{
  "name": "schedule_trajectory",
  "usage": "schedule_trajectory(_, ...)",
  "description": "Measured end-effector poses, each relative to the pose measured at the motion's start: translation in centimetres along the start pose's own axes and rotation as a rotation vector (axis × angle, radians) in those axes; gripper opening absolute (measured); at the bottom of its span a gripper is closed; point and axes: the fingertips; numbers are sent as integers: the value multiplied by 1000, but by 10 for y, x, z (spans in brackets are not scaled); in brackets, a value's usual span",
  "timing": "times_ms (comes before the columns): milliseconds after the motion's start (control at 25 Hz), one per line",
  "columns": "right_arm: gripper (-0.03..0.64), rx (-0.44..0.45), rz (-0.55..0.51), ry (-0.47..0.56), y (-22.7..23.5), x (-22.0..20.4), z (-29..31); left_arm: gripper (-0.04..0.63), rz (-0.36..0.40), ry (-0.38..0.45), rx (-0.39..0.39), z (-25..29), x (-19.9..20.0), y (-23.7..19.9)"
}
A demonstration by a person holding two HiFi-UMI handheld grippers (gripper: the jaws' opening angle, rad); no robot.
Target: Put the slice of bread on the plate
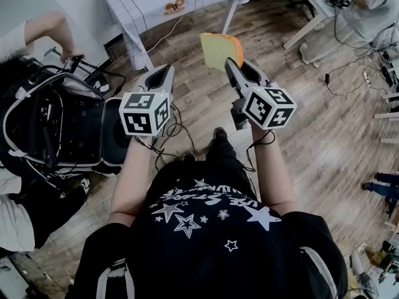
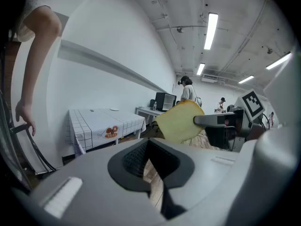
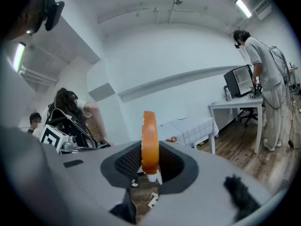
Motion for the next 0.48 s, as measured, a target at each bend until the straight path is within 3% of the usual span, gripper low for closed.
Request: schedule_trajectory(480, 97, -7, -18, 9, 4, 10, -3, 8, 16, 18, -30, 9, 11, 8)
Point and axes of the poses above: the fingertips, and each gripper's own axes: z forward along the fingers, y to its right, x out of its top, and after that the axes turned 13 degrees about -z, right-handed
